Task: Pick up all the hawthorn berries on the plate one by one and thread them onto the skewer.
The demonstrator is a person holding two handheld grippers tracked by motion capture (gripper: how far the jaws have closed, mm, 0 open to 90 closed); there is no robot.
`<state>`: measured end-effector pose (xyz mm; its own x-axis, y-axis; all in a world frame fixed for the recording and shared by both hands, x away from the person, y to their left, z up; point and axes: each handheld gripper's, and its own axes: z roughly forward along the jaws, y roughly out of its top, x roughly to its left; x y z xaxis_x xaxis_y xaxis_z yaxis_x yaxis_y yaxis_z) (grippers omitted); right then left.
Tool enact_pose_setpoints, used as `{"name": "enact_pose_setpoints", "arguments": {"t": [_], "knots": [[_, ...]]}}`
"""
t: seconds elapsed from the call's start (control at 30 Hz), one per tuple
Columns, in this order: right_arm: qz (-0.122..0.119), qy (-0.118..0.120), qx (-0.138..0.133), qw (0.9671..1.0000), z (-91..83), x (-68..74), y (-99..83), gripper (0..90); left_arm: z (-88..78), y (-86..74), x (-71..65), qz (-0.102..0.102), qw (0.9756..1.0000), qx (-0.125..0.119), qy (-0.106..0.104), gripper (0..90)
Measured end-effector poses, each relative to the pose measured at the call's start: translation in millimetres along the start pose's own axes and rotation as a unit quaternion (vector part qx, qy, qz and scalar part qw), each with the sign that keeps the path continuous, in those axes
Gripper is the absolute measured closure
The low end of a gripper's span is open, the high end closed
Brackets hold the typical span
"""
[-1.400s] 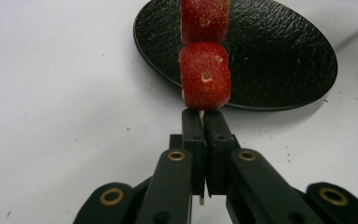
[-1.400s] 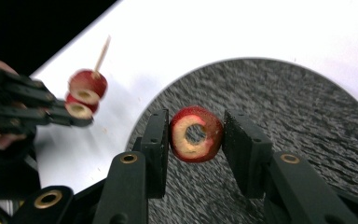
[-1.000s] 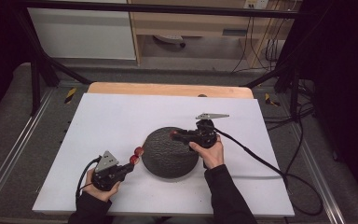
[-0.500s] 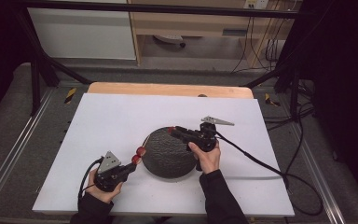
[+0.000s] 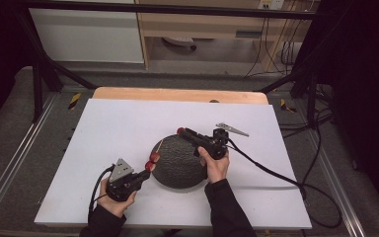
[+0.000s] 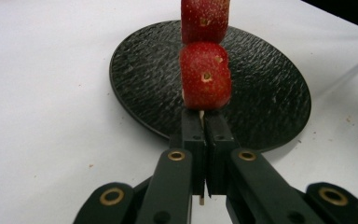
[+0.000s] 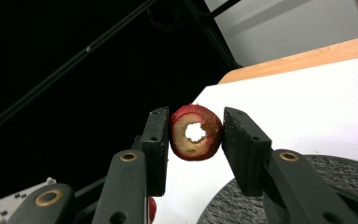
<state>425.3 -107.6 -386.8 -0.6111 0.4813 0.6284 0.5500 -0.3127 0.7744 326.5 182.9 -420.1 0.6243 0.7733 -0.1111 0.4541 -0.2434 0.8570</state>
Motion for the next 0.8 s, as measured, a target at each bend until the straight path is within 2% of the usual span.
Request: {"name": "enact_pose_setpoints", "arguments": {"t": [0.2, 0.3, 0.8], "knots": [[0.009, 0.001, -0.025, 0.9997, -0.1, 0.6, 1.4, 62.5, 5.2, 9.0, -8.1, -0.001, 0.9999, -0.010, -0.006, 88.2], [0.022, 0.007, -0.036, 0.9991, -0.4, 1.4, 2.3, 62.5, 8.4, 12.9, -11.9, -0.002, 0.9999, -0.015, -0.008, 88.2], [0.062, 0.023, -0.070, 0.9953, -2.8, 3.1, 9.2, 62.5, 26.0, 28.2, -29.3, -0.016, 0.9992, -0.025, -0.028, 88.2]]}}
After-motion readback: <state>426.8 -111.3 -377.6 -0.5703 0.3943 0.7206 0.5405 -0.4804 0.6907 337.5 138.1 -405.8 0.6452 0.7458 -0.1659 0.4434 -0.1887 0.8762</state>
